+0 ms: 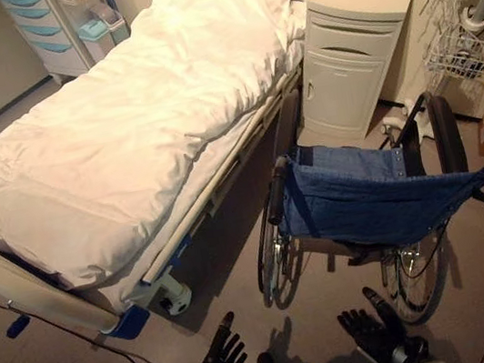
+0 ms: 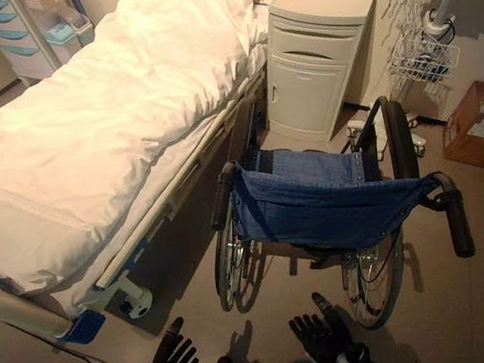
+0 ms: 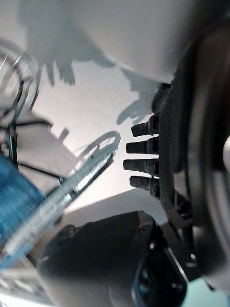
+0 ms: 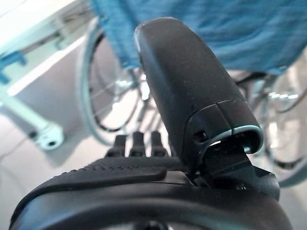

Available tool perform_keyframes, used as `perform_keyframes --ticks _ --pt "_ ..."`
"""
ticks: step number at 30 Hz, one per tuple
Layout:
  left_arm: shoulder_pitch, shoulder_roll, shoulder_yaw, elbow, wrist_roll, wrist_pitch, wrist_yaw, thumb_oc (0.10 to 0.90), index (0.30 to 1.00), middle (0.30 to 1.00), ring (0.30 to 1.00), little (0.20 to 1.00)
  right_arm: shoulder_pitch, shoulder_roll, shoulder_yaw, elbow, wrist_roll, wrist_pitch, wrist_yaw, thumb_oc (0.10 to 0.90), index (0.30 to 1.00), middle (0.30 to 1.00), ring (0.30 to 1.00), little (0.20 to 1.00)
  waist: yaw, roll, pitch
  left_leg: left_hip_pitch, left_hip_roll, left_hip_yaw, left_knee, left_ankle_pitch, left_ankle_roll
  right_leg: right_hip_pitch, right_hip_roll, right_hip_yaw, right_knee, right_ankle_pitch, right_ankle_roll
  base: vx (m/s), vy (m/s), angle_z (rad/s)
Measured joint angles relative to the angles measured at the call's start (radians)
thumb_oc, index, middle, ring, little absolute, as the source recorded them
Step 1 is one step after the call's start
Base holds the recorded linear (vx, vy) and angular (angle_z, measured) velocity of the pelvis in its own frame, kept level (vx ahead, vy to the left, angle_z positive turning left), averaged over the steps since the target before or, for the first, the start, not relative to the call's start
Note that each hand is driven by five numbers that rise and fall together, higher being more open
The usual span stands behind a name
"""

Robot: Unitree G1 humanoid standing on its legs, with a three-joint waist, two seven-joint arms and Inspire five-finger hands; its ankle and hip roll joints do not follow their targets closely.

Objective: Push the wheelchair next to the bed

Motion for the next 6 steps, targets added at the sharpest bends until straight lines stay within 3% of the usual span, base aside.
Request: perform_keyframes --ticks 6 --pt "-0.004 -0.003 -0.059 -0.001 0.067 -0.046 0.000 0.800 0.900 0.900 0.900 0.900 0.004 -0.009 0.053 -0.013 -0.041 -0.041 0.053 0.800 0.900 0.900 0.900 0.900 -0.009 0.023 0.007 -0.002 -0.002 0.000 -0.001 0.000 0.000 -0.005 -0.003 0.001 0.007 0.000 0.000 -0.03 0.073 -0.01"
